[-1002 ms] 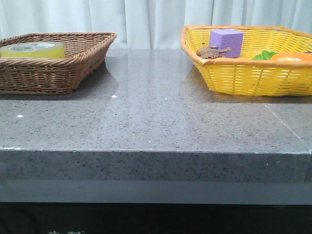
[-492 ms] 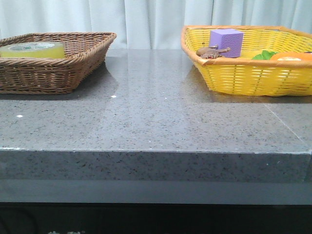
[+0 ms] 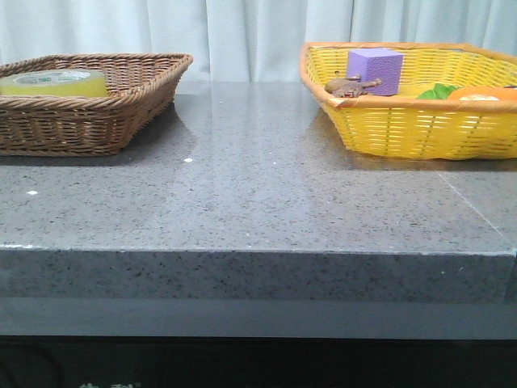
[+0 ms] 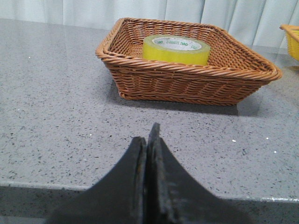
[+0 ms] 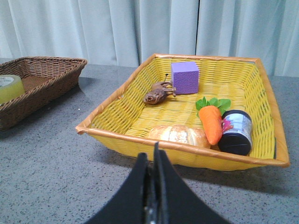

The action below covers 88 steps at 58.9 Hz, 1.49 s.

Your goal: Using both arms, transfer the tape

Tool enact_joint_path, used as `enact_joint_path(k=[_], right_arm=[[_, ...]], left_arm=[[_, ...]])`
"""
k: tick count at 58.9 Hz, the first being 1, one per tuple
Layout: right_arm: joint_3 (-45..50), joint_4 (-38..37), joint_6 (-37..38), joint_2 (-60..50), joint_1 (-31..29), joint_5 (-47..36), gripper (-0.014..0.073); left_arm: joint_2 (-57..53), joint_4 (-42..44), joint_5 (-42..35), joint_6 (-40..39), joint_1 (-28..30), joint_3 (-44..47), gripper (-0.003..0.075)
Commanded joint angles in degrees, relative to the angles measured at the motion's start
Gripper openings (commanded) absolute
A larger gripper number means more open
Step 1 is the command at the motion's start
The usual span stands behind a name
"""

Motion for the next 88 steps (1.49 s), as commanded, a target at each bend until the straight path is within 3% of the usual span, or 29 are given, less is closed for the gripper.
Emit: enact_joint_path(k=[1,8,18,41,88], right_arm=[[-1.5,0.0,-0.6,0.6,-0.2,-4.4,-0.0079],[0.5,-3.1,1.2,0.5,-0.3,-7.7,-0.0079],[5.4,-11.0,12.8,-0.8,-2.1,-12.5,-0.0079],[18.0,-12.5,12.8,-11.1,-3.5,-12.9,-0.0079],[18.0,-12.4,12.8,-10.8,-3.5,-10.1,-0.0079]], left_arm=[[-1.2,-0.5,-5.0,-0.2,-0.2,2.2,-0.002],[-1.2,-0.5,-5.0,-0.2,-0.2,2.2,-0.002],[-1.2,-0.5,-5.0,-0.2,-0.2,2.2,-0.002],[-1.1,-0.5,-5.0,-0.2,-0.2,2.2,-0.002],[-1.1,-0.5,-4.9,-0.2,-0.2,2.2,-0.002]])
